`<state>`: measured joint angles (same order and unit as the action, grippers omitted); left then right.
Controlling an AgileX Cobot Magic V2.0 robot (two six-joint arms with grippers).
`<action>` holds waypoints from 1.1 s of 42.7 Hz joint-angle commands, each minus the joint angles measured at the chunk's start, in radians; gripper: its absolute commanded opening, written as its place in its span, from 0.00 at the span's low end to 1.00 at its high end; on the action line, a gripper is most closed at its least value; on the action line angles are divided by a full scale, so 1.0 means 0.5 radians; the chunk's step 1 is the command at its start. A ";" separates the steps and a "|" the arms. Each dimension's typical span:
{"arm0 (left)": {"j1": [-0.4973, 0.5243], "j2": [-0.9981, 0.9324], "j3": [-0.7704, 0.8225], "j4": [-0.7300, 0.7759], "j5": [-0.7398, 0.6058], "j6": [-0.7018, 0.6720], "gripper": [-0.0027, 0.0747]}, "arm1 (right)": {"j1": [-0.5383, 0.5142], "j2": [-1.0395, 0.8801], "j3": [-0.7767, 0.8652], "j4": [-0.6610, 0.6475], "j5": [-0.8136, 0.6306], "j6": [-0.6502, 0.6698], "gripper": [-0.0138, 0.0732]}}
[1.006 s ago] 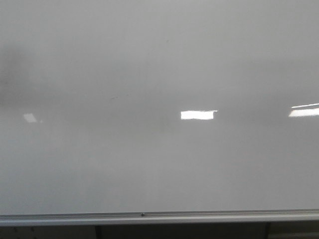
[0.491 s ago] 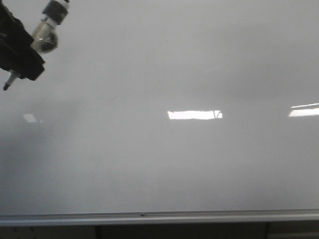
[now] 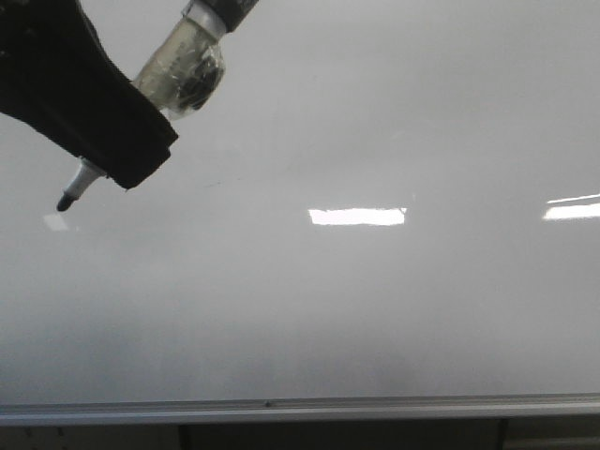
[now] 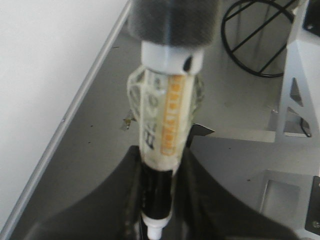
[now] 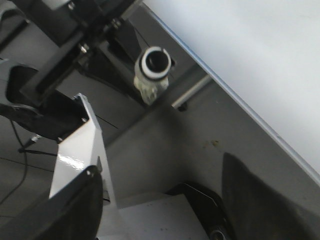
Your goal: Write number 0 on whiteboard
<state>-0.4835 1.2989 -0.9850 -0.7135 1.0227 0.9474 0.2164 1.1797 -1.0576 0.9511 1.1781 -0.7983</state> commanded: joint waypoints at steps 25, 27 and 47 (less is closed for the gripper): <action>-0.017 -0.059 -0.069 -0.178 0.058 0.040 0.01 | 0.323 0.622 -0.536 0.458 0.165 -0.149 0.89; -0.017 -0.059 -0.069 -0.178 0.058 0.040 0.01 | 0.352 0.643 -0.537 0.449 0.185 -0.148 0.89; -0.017 -0.059 -0.069 -0.178 0.058 0.040 0.01 | 0.431 0.717 -0.537 0.350 0.248 -0.124 0.71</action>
<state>-0.4835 1.2989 -0.9873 -0.7426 1.0579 0.9648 0.4321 1.5717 -1.2898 1.0699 1.2073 -0.8544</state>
